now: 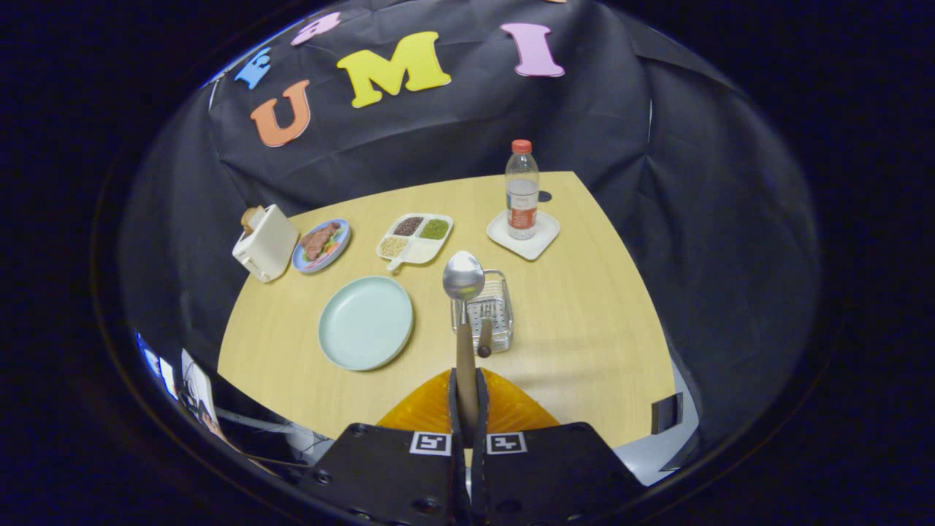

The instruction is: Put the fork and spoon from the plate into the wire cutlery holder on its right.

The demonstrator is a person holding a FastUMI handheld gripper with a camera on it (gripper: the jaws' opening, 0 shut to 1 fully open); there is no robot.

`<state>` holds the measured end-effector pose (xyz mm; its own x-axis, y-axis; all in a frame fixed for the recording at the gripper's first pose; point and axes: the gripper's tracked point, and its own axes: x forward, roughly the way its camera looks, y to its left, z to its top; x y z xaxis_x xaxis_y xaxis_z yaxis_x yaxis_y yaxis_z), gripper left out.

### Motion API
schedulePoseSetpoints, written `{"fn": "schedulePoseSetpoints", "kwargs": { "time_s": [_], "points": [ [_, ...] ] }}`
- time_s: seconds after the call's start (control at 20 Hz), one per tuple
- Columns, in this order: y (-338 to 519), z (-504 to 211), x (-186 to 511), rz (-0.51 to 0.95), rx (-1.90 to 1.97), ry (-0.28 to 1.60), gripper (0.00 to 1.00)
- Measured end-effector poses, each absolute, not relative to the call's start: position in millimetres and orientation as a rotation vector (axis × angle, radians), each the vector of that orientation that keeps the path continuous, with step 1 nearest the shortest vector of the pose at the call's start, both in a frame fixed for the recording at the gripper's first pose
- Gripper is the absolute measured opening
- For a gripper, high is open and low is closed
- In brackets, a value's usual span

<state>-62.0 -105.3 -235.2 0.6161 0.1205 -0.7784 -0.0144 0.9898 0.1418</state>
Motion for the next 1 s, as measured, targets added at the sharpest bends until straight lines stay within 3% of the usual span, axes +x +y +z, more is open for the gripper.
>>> {"fn": "schedulePoseSetpoints", "kwargs": {
  "time_s": [0.65, 0.85, 1.0],
  "points": [
    [-123.9, -258.2, -32.9, 0.135, 0.043, 0.961, 0.05],
    [-119.6, -239.2, -13.0, 0.156, -0.012, 0.855, 0.15],
    [-116.0, -225.5, -8.8, 0.153, -0.043, 0.791, 0.33]
  ]
}}
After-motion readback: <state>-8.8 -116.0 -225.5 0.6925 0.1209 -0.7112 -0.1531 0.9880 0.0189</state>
